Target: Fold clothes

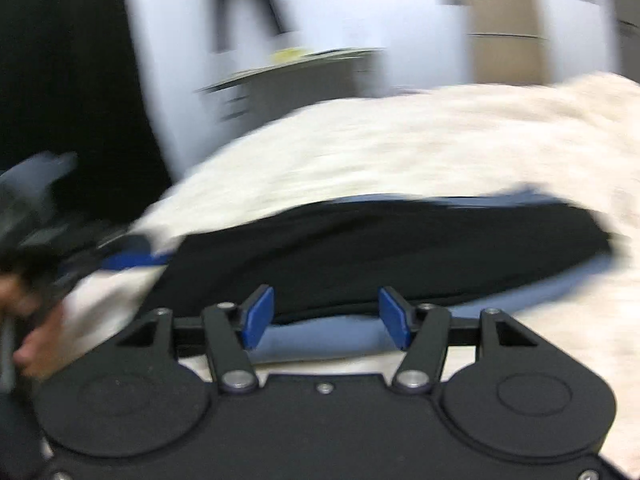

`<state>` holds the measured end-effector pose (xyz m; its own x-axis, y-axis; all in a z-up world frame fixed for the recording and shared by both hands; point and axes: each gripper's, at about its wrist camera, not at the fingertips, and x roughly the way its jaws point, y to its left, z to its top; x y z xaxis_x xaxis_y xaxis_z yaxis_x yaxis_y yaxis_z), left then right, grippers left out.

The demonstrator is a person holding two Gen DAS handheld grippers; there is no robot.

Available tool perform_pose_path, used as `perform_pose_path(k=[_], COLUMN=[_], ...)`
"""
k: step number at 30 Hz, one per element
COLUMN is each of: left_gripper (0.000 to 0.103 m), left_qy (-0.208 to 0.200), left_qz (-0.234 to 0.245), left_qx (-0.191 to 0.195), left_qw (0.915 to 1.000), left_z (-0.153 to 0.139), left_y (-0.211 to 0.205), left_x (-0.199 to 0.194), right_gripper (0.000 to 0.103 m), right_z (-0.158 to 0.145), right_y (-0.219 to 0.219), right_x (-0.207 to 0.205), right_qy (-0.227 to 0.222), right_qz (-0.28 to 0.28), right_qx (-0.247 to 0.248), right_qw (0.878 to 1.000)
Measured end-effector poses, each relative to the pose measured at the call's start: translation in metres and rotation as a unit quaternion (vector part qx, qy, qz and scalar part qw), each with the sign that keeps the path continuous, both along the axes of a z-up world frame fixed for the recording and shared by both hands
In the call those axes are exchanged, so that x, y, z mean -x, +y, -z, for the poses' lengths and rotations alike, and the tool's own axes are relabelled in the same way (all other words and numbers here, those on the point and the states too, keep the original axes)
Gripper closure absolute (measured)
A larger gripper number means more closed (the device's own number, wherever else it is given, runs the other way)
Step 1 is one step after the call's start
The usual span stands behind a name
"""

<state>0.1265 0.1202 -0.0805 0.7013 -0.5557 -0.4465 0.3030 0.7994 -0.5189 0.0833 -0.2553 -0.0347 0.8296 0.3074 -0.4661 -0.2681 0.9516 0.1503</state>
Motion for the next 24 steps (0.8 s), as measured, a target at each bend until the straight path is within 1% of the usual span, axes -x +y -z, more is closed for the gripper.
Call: perform_pose_path(k=[1,2,3,4,5,6,7,8,9,10,11,12,13,14,15,16,17,19,20,21,22,23,24], left_gripper=[0.024,0.024,0.024,0.024,0.024,0.024,0.024,0.024,0.024,0.023,0.023,0.023,0.025,0.029,0.03,0.036,0.039,0.039,0.039,0.038,0.034,0.024,0.023], left_qy=[0.008,0.024,0.026,0.026,0.031,0.043,0.046,0.052,0.051,0.049,0.05,0.052,0.056,0.068,0.073,0.079,0.082,0.083,0.085,0.084,0.08,0.071,0.062], left_qz=[-0.003,-0.009,-0.011,-0.013,-0.02,-0.033,-0.038,-0.058,-0.071,-0.076,-0.092,-0.107,-0.111,-0.125,-0.135,-0.145,-0.153,-0.167,-0.179,-0.179,-0.178,-0.173,-0.169], left_qx=[-0.01,-0.032,-0.041,-0.038,-0.021,0.012,0.026,0.074,0.111,0.123,0.12,0.116,0.113,0.11,0.118,0.127,0.145,0.176,0.192,0.205,0.21,0.215,0.219], left_qw=[0.9999,0.9992,0.9988,0.9989,0.9991,0.9985,0.9979,0.9942,0.99,0.9882,0.9873,0.9861,0.9858,0.9838,0.9811,0.9781,0.9741,0.9664,0.9613,0.9586,0.958,0.9586,0.9591], left_z=[0.003,0.01,0.014,0.015,0.016,0.017,0.017,0.017,0.017,0.016,0.018,0.02,0.022,0.03,0.035,0.041,0.043,0.047,0.048,0.048,0.046,0.043,0.04], left_y=[-0.003,-0.005,-0.004,-0.003,0.001,0.008,0.012,0.021,0.028,0.031,0.034,0.036,0.037,0.042,0.049,0.056,0.063,0.073,0.079,0.082,0.083,0.08,0.078], left_x=[-0.001,-0.005,-0.008,-0.009,-0.013,-0.017,-0.019,-0.021,-0.022,-0.023,-0.028,-0.032,-0.034,-0.042,-0.046,-0.051,-0.054,-0.055,-0.055,-0.054,-0.053,-0.05,-0.046], right_gripper=[0.046,0.046,0.046,0.046,0.047,0.056,0.072,0.079,0.09,0.094,0.094,0.094,0.094,0.096,0.097,0.097,0.095,0.095,0.096,0.094,0.088,0.082,0.063], right_z=[-0.001,-0.002,-0.003,-0.004,-0.005,-0.006,-0.007,-0.008,-0.006,-0.002,0.001,0.005,0.009,0.012,0.016,0.019,0.023,0.03,0.029,0.025,0.019,0.012,0.005], right_y=[0.005,0.01,0.015,0.021,0.026,0.031,0.036,0.041,0.055,0.076,0.096,0.109,0.116,0.123,0.13,0.137,0.144,0.158,0.154,0.144,0.135,0.118,0.093], right_x=[-0.009,-0.018,-0.027,-0.036,-0.046,-0.055,-0.064,-0.073,-0.081,-0.089,-0.097,-0.105,-0.114,-0.122,-0.13,-0.138,-0.146,-0.163,-0.166,-0.162,-0.157,-0.148,-0.134], right_qy=[-0.006,-0.012,-0.018,-0.024,-0.03,-0.036,-0.042,-0.048,-0.048,-0.045,-0.042,-0.036,-0.028,-0.019,-0.011,-0.003,0.005,0.022,0.028,0.026,0.021,0.012,0.001], right_qz=[-0.007,-0.013,-0.02,-0.026,-0.033,-0.039,-0.046,-0.053,-0.068,-0.088,-0.109,-0.116,-0.113,-0.111,-0.108,-0.106,-0.103,-0.098,-0.091,-0.082,-0.073,-0.064,-0.048], right_qx=[0.009,0.018,0.028,0.037,0.046,0.055,0.065,0.074,0.087,0.103,0.118,0.135,0.154,0.172,0.19,0.208,0.226,0.261,0.255,0.238,0.224,0.194,0.146], right_qw=[1.0,1.0,0.999,0.999,0.998,0.997,0.996,0.995,0.993,0.99,0.986,0.983,0.981,0.979,0.976,0.972,0.969,0.96,0.962,0.967,0.972,0.979,0.988])
